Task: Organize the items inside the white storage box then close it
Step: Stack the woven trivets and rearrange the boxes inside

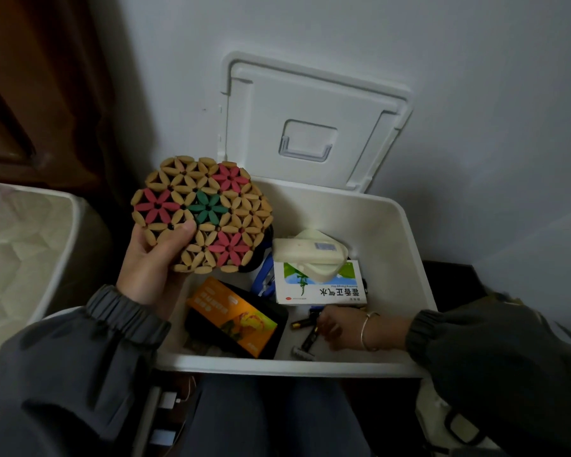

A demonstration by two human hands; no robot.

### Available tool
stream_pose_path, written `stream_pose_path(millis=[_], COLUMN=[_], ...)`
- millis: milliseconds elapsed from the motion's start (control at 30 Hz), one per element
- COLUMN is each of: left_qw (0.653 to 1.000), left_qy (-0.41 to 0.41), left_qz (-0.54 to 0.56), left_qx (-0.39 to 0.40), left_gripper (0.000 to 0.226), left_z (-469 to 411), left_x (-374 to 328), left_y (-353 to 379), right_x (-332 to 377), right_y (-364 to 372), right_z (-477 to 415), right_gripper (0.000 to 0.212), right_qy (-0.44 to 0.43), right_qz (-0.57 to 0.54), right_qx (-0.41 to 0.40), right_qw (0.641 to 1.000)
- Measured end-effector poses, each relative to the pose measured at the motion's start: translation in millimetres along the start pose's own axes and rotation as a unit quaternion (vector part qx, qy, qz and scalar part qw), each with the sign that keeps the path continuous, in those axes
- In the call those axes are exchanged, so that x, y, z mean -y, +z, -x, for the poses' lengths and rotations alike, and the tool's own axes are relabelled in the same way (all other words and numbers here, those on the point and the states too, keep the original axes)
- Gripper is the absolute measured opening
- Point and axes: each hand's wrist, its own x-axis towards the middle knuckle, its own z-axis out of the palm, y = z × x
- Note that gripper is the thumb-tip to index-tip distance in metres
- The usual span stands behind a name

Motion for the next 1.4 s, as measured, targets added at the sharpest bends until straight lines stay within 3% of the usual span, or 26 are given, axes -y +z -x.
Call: stream_pose_path(millis=[200,333,600,833,1000,1233,1400], left_qw=[1.0,1.0,1.0,1.0,0.999,1.0,1.0], left_qy=[0.003,0.005,0.005,0.002,-0.006,-0.01,-0.008], left_qz=[-0.016,-0.025,-0.027,-0.029,-0.033,-0.027,-0.023], left_qx=[0.008,0.008,0.014,0.007,-0.004,-0.008,-0.02], left_gripper=[0.061,0.062,0.06,0.057,0.065,0.063,0.064], left_z=[-1.2,-1.8,-2.3,-1.1,-1.5,-0.7,-0.8], left_x=[0.3,0.3,0.4,0.6,-1.0,-0.8,-0.4], left_y=[-1.1,-1.1,-1.7,-0.9,0.3,1.0,0.9], right_x=[-1.7,1.6,2.0,-2.0,1.1,12.5,21.0], right_y=[9.9,11.4,22.1,29.0,32.4,34.9,34.1], right_z=[-6.5,-13.3,-17.4,-27.7,-34.8,-40.2,-48.6], right_gripper=[0.049,0.069,0.074,0.059,0.053,0.052,0.038], right_qy=[-0.13,-0.189,-0.175,-0.151,-0.148,-0.141,-0.147], right_qz=[0.228,0.322,0.306,0.288,0.271,0.296,0.309], right_qx=[-0.11,-0.111,-0.134,-0.098,-0.116,-0.105,-0.093], right_qw=[0.959,0.921,0.926,0.94,0.944,0.939,0.935])
